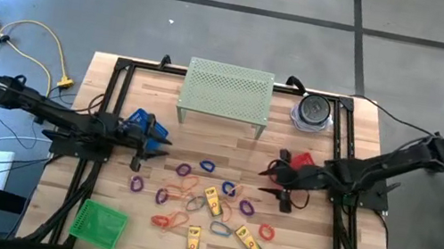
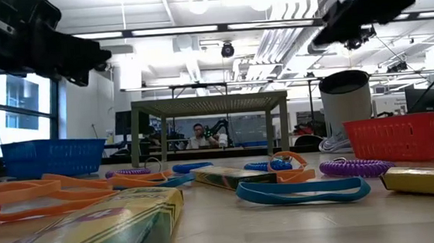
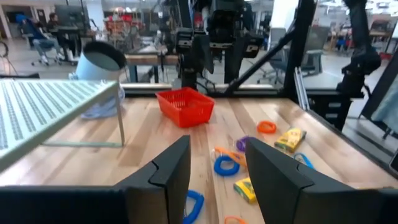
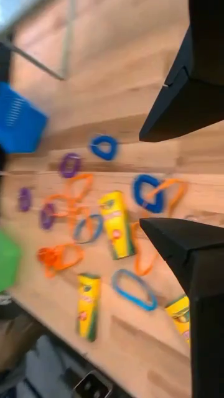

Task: Pick & Place Office Desk Supplies
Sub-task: Put the purple spring keychain into the blue bin

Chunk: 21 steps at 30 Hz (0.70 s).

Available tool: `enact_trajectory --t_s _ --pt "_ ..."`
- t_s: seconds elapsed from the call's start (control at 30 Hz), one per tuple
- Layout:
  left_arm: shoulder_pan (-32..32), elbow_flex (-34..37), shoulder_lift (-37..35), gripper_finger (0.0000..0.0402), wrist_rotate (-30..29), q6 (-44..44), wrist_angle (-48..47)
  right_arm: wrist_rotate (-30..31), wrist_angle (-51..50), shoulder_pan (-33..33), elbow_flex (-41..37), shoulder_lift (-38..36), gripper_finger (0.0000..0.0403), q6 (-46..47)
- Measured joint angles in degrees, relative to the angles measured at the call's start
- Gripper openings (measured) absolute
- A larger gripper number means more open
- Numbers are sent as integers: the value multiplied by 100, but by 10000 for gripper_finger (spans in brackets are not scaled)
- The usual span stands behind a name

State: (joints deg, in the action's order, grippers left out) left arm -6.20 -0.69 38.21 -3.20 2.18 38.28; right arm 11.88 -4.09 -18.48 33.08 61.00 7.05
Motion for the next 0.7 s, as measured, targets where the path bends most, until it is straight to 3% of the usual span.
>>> enact_trajectory --t_s 0.2,0.4,0.7 --pt "0 0 373 150 88 676 441 -66 175 0 2 448 195 63" --pt "-13 0 778 150 377 930 829 -1061 142 -6 1 887 188 797" --pt "-665 2 1674 150 387 278 2256 -835 211 -2 0 1703 188 574"
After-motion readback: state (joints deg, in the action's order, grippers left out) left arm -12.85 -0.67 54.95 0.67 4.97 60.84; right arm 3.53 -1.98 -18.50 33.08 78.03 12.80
